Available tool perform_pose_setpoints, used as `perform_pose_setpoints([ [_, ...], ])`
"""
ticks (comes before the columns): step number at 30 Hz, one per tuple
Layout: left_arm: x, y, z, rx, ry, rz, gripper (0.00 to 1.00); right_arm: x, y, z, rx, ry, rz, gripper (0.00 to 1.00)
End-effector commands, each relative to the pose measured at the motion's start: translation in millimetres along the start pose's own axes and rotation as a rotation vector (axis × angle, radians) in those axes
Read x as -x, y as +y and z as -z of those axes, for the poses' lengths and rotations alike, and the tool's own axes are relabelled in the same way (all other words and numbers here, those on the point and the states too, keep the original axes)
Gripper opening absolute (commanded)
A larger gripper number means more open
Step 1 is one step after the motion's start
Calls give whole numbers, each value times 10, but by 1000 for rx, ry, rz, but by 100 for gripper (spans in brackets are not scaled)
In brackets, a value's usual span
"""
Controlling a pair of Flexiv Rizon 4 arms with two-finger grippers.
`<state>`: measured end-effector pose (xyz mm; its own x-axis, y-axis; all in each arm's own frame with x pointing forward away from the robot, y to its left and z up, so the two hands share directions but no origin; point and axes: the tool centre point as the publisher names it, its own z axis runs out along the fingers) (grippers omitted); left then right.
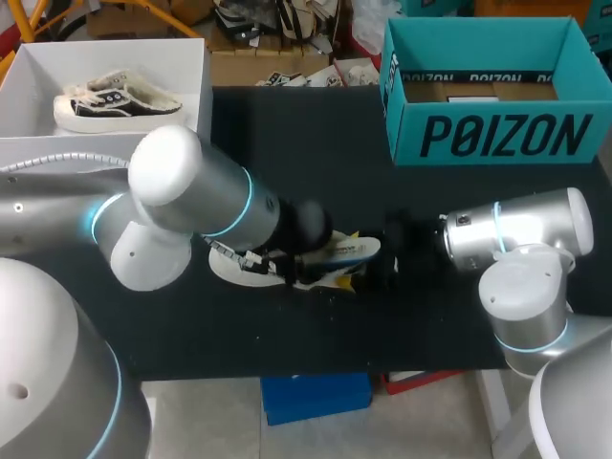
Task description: Take the shoe out of the shoebox, open the shoe tongue, remove and reinsert the insole, then place the shoe into the shoebox
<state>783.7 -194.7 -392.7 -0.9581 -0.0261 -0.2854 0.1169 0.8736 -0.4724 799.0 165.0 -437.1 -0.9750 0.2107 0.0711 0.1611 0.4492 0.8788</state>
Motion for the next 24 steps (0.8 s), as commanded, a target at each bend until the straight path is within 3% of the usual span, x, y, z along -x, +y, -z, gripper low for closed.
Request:
perform_pose_setpoints([
  [1, -73, -78, -124, 14, -66, -8, 100, 3, -9, -12, -1, -1, -3, 0],
  [12, 72, -312, -258, -12, -116, -47, 100, 3, -9, -12, -1, -1, -3, 0],
  [15, 92, -362, -273, -19, -120, -58, 91, 3, -9, -12, -1, -1, -3, 0],
  [21, 116, -421, -309, -29, -125, -66, 58, 3, -9, -12, -1, -1, -3, 0],
  [24, 128, -454, -310, -35, -134, -72, 50, 3, -9, -12, -1, -1, -3, 0],
])
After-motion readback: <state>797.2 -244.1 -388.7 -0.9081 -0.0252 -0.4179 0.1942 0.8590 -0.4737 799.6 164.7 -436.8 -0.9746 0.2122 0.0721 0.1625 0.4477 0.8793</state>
